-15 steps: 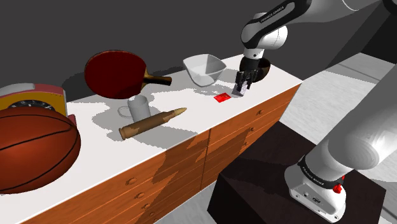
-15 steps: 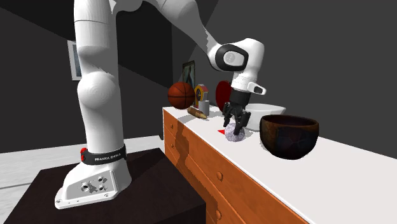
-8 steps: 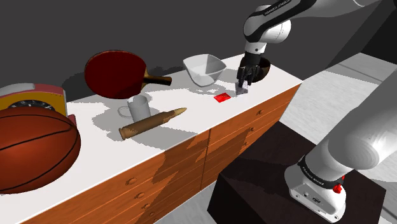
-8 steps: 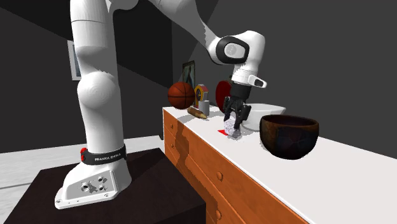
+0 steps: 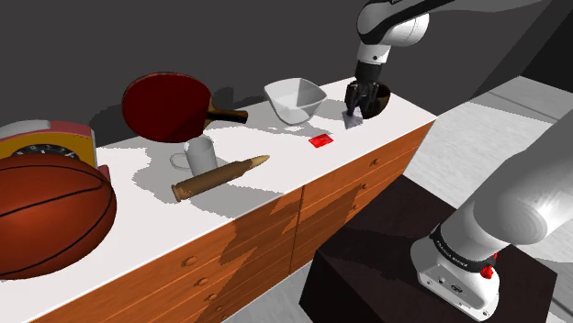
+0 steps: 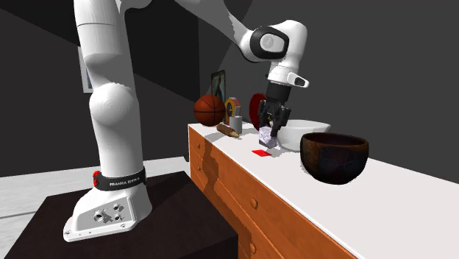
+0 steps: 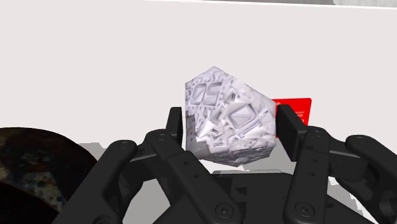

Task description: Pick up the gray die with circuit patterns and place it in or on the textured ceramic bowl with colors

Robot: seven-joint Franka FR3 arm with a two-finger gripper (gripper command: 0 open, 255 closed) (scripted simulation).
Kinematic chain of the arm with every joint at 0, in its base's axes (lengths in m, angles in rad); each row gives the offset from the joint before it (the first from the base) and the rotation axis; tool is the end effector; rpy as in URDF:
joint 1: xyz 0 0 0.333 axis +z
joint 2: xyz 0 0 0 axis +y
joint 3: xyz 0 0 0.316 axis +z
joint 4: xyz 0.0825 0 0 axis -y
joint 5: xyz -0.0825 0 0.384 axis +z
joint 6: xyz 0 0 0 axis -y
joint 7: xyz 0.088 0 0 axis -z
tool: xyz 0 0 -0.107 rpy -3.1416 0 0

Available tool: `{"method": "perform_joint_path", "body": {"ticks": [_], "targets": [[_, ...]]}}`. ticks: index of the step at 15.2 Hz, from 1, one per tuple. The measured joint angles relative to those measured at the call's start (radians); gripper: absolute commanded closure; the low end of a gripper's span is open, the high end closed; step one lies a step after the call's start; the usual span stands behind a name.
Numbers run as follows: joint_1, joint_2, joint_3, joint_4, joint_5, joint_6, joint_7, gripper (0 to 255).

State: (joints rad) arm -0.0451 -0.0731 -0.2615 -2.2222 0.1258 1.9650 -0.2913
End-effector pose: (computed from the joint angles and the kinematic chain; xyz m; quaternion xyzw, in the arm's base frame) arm 0.4724 -0.1418 0.3914 -0.9929 0.0358 0.0700 0.0895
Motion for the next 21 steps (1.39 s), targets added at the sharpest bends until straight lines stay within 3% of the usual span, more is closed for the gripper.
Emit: {"method": "perform_joint_path", "body": {"ticks": [21], "targets": [[0.0, -0.078, 0.006, 0.203, -0.027, -0.275, 0.048, 255]]}}
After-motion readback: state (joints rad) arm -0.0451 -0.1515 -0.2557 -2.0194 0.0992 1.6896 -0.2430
